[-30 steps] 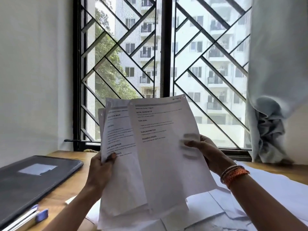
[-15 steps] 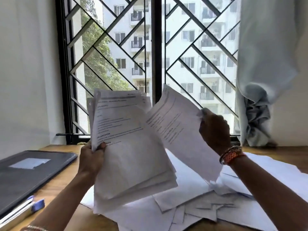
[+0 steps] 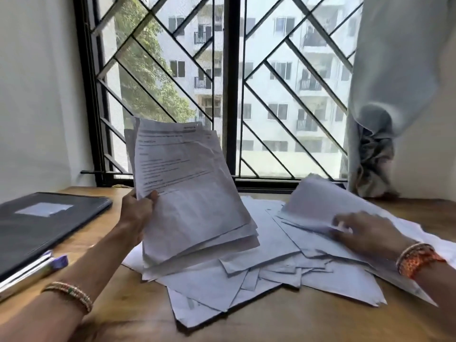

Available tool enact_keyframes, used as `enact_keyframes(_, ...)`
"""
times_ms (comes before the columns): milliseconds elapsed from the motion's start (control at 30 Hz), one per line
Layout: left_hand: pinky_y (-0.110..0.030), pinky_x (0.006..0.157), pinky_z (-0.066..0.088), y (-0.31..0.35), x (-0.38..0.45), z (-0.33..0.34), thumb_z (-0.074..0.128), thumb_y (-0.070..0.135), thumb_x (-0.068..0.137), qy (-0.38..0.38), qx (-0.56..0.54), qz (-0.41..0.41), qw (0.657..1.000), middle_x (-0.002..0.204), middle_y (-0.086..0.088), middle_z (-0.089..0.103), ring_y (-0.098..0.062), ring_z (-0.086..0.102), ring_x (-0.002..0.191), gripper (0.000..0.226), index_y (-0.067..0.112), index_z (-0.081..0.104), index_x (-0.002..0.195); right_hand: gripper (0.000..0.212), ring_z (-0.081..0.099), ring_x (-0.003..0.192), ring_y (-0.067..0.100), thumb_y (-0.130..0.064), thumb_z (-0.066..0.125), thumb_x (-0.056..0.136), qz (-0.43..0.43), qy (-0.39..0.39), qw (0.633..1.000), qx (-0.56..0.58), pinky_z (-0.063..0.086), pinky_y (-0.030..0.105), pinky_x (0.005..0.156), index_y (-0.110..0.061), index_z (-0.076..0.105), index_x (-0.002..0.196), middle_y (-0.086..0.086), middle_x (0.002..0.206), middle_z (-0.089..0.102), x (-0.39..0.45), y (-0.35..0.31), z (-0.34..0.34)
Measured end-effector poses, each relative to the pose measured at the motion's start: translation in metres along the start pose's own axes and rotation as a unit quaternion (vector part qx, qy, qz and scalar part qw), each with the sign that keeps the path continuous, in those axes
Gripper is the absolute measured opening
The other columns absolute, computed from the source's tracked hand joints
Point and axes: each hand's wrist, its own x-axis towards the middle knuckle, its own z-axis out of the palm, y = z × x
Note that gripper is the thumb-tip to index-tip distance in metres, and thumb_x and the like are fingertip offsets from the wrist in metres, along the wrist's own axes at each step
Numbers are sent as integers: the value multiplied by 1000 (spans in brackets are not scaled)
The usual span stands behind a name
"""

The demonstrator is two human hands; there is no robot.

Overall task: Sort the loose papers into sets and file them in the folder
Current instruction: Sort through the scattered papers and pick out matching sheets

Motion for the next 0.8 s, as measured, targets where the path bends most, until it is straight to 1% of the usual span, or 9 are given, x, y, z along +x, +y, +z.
enact_keyframes(67,-37,81,49,-1,0,-1,54,7,95,2,-14,4,1000,98,-9,62,-26,58,89,20,5,60,114,99,54,110,19,-98,23,57,-26,-166,985,46,42,32,93,-28,50,121,-2,127,57,-1,-6,-6)
enact_keyframes(133,-34,79,46,0,5,-5,55,6,94,49,-23,26,998,94,-7,61,-22,55,89,20,5,60,113,146,52,105,19,-105,-4,19,-34,-184,982,14,40,31,92,-18,51,123,1,127,56,7,-15,-14)
enact_keyframes(167,-32,77,46,0,10,-9,56,7,93,92,-25,35,995,98,-7,62,-21,56,91,23,5,59,115,154,53,104,22,-103,-10,16,-21,-168,986,0,41,32,91,-12,50,124,7,127,56,9,-23,-18)
enact_keyframes(233,-32,84,49,1,22,-20,59,11,89,181,-10,40,983,114,-10,63,-23,60,102,33,4,58,121,129,53,103,29,-100,4,48,-23,-95,995,7,44,37,89,-4,47,122,17,126,54,11,-49,-29)
enact_keyframes(300,-34,95,47,-1,31,-35,59,15,87,240,25,33,970,125,-14,60,-28,57,115,41,6,57,126,80,50,94,28,-77,28,81,-60,-33,996,60,42,35,80,-4,47,109,20,123,55,12,-91,-36)
enact_keyframes(333,-33,96,45,0,33,-41,57,15,87,256,39,35,965,127,-16,59,-29,56,118,41,7,57,127,74,49,94,27,-68,33,88,-89,-33,990,103,40,33,79,0,47,113,22,126,53,12,-117,-37)
enact_keyframes(467,-25,95,35,8,32,-55,51,15,93,276,108,40,954,133,-13,55,-28,50,123,39,8,52,131,108,47,125,34,-75,37,84,-143,-110,977,111,41,39,99,8,7,148,24,145,39,11,-220,-27)
enact_keyframes(600,-30,97,43,6,33,-58,50,14,91,259,104,54,959,127,-12,61,-29,55,118,37,13,56,128,60,55,114,33,-58,53,85,-171,-141,969,109,45,34,90,-9,61,120,16,129,57,33,-254,-15)
enact_keyframes(800,-38,94,41,6,34,-55,46,12,91,284,217,110,927,125,-18,60,-37,51,118,36,13,59,125,26,59,98,36,-12,58,78,-142,-80,974,158,42,25,65,-3,60,102,18,104,58,37,-237,-36)
